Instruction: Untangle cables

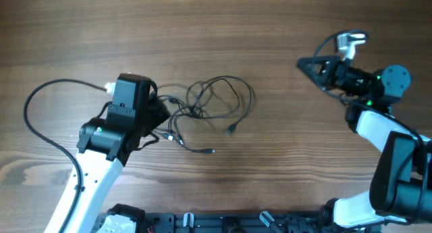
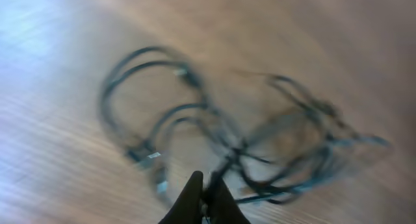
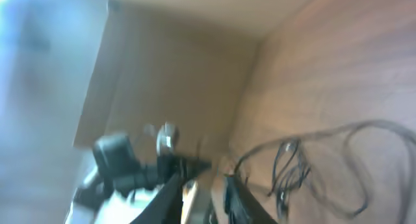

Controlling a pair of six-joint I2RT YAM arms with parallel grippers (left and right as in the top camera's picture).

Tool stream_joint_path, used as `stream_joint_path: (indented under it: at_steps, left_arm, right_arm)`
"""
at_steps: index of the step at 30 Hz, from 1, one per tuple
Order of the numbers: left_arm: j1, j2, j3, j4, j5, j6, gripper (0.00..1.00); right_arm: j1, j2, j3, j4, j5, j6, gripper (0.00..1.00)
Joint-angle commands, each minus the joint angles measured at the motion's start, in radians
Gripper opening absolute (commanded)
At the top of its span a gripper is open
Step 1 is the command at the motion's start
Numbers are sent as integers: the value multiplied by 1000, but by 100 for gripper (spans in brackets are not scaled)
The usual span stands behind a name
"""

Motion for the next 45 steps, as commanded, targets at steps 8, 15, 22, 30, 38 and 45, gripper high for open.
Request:
stream_joint_path:
  at_steps: [8,15,22,30,38,45]
  left_arm:
    - [-86,-5,2,63,129,100,4]
    - [-86,-5,2,63,129,100,4]
    - [-86,-5,2,56,128,100,4]
    - [-86,25,2,55,171,100,4]
    - [-86,47,2,90,245,100,4]
    - [-86,47,2,108,336,101,4]
  right_arm:
    - [466,-4,6,-44,-31,-338,64]
    - [520,-4,6,-431,446,-805,99]
    - [520,-96,8,-719,679,-1078,100]
    - [653,-203,8,-1108,1066,-1203,100]
    - [782,-117,8,-1088,1404,-1046,100]
    - [783,-102,8,-1003,1405,-1007,100]
